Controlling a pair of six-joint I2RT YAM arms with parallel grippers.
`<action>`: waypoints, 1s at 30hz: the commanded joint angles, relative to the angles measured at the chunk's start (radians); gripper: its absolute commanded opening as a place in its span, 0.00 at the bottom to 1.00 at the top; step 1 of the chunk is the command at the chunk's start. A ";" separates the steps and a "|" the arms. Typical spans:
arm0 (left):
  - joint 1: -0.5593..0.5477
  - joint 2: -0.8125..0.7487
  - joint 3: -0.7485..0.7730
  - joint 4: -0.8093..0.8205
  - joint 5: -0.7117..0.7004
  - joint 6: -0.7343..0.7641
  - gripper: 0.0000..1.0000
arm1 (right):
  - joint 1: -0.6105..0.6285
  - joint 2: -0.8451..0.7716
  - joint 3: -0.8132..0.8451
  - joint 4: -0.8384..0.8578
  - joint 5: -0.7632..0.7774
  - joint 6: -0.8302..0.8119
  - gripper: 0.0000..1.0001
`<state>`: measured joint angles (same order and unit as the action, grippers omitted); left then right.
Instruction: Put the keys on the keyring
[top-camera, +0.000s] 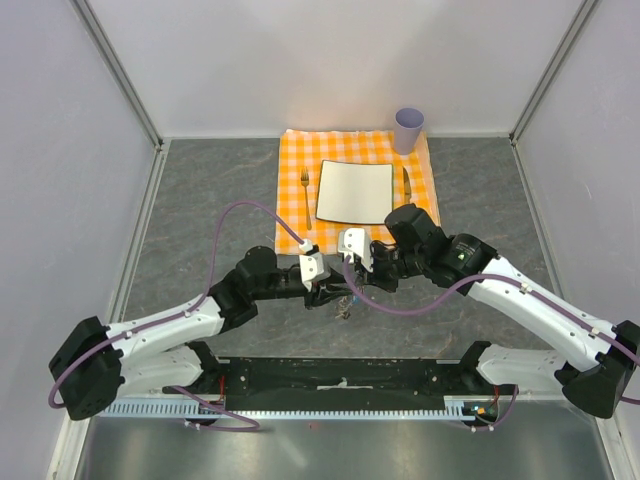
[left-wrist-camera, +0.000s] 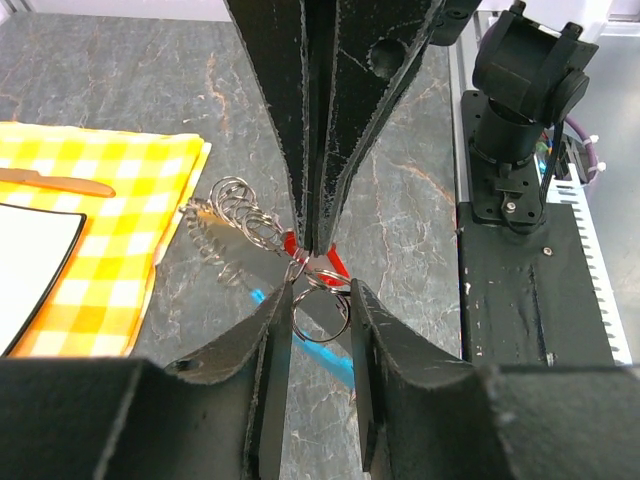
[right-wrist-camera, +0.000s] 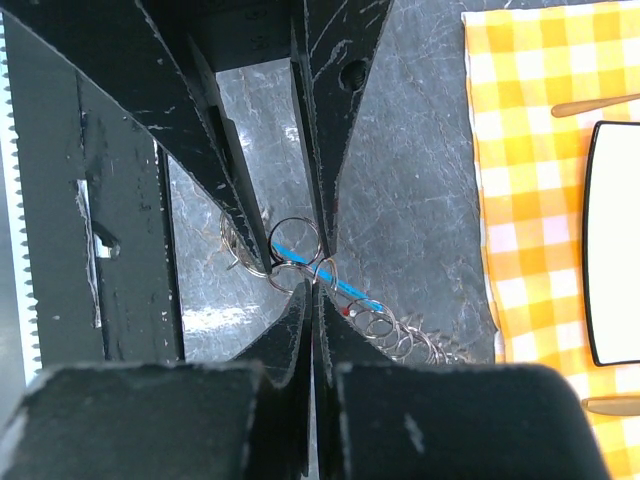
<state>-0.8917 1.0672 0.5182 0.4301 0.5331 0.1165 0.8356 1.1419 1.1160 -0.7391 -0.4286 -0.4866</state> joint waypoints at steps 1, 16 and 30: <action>0.005 0.013 0.045 0.056 0.007 0.049 0.35 | 0.003 -0.016 0.021 0.056 -0.062 -0.010 0.00; 0.007 -0.138 -0.038 0.033 -0.053 0.170 0.36 | 0.003 -0.037 -0.025 0.092 -0.055 0.003 0.00; 0.007 -0.010 0.062 -0.059 0.051 0.167 0.33 | 0.003 -0.050 -0.054 0.115 -0.035 0.054 0.00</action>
<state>-0.8913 1.0550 0.5419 0.3672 0.5755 0.2687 0.8356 1.1152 1.0866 -0.6800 -0.4656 -0.4789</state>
